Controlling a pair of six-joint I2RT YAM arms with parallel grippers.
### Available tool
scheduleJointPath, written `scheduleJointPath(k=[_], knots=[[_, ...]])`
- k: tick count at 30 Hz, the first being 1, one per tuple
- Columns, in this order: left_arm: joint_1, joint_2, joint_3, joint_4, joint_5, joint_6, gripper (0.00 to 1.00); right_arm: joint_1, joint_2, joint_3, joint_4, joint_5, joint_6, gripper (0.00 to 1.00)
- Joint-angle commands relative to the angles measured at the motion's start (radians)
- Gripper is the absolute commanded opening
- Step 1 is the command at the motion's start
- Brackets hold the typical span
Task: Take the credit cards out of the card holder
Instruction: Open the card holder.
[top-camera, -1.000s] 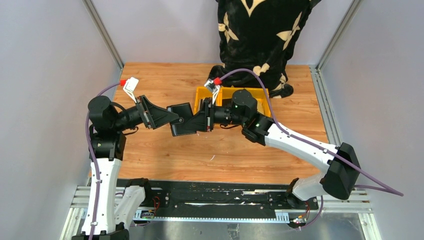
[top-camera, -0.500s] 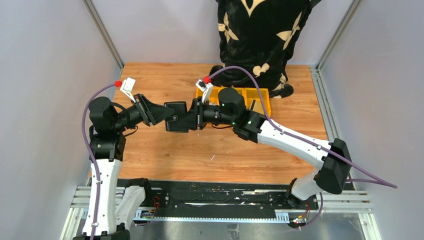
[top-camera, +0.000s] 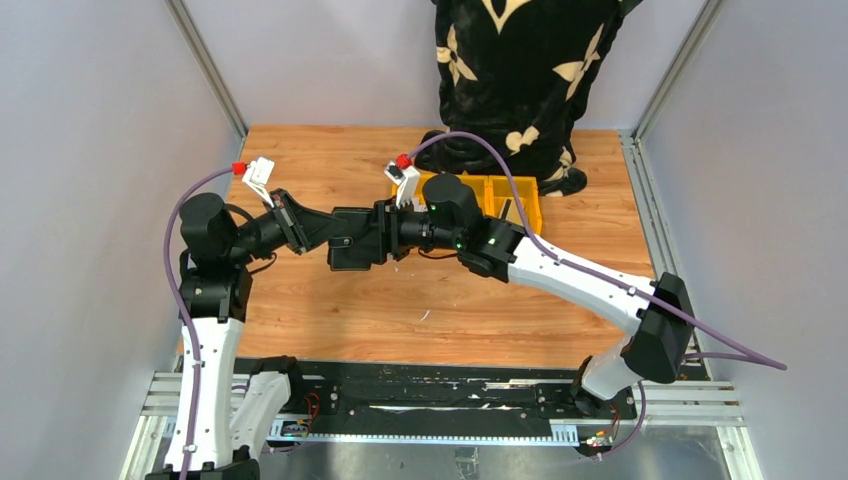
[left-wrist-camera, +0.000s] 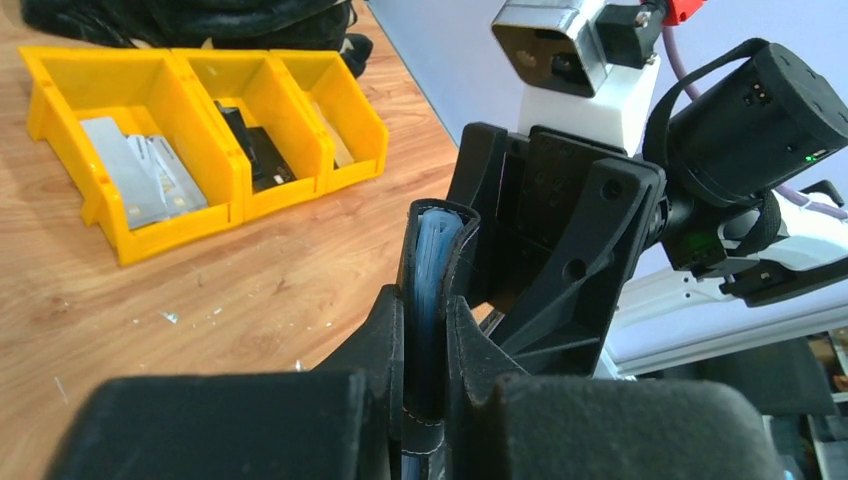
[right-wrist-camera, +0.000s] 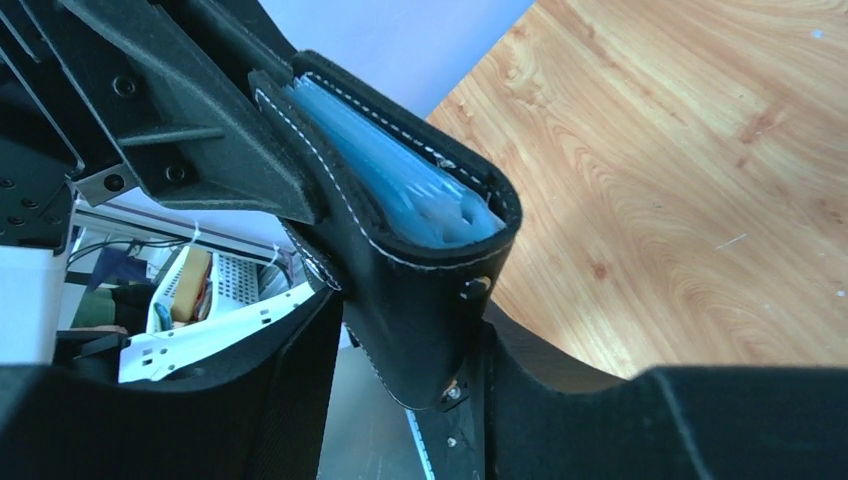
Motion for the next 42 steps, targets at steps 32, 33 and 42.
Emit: scheduleJointPath(k=[32,33,42], knots=[[-0.009,-0.066,-0.063,-0.010,-0.323,-0.044,0.00,0.002,0.109,0.065,0.179,-0.070,0.192,0.55],[-0.009,-0.067,-0.063,-0.008,-0.319,-0.048,0.00,0.002,0.115,0.066,0.183,-0.073,0.195,0.55],[-0.010,-0.075,-0.066,-0.006,-0.274,-0.093,0.00,-0.002,0.140,0.075,0.271,-0.102,0.248,0.53]])
